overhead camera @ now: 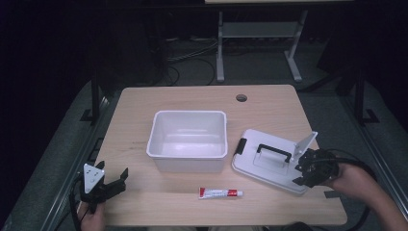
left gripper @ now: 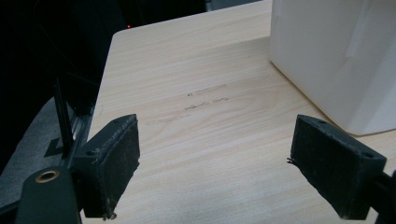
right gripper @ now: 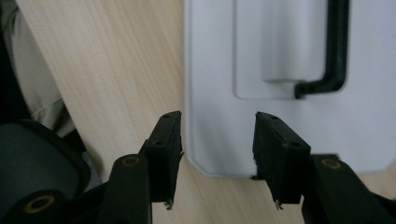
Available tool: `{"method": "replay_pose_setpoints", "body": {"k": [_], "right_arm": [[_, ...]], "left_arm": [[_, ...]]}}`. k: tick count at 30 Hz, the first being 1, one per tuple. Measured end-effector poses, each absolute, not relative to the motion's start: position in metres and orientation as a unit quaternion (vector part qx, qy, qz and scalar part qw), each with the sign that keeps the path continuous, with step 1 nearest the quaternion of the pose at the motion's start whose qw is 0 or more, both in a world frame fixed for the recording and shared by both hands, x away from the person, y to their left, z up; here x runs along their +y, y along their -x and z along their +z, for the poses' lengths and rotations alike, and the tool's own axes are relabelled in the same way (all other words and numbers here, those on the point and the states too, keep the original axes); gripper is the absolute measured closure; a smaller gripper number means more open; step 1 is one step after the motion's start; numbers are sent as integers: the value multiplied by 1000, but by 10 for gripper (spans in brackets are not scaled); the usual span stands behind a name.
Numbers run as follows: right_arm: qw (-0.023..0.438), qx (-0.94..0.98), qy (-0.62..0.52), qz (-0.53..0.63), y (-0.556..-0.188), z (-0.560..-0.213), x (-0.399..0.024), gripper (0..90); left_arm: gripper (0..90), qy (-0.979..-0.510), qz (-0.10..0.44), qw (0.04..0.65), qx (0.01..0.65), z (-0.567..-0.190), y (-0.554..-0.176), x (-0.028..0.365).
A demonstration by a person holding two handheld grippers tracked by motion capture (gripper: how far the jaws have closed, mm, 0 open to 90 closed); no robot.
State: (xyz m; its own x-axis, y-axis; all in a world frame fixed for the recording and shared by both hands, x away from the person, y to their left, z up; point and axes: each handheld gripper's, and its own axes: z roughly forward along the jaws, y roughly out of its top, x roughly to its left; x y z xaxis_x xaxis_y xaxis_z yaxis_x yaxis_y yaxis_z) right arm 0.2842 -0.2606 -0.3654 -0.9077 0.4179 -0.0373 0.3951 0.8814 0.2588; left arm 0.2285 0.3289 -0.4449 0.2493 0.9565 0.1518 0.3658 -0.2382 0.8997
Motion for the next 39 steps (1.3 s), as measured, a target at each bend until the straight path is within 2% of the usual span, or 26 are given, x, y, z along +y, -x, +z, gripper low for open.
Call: {"method": "replay_pose_setpoints", "body": {"k": [22,39], "right_arm": [[20,987,-103,123,-274,-377,-167,445],[3,991,-52,122,-279,-389,-114,448]], "left_arm": [[150,-686,381,389,482,-445,-228,330],[150,-685,382,390,481,-444,-228,331]]}}
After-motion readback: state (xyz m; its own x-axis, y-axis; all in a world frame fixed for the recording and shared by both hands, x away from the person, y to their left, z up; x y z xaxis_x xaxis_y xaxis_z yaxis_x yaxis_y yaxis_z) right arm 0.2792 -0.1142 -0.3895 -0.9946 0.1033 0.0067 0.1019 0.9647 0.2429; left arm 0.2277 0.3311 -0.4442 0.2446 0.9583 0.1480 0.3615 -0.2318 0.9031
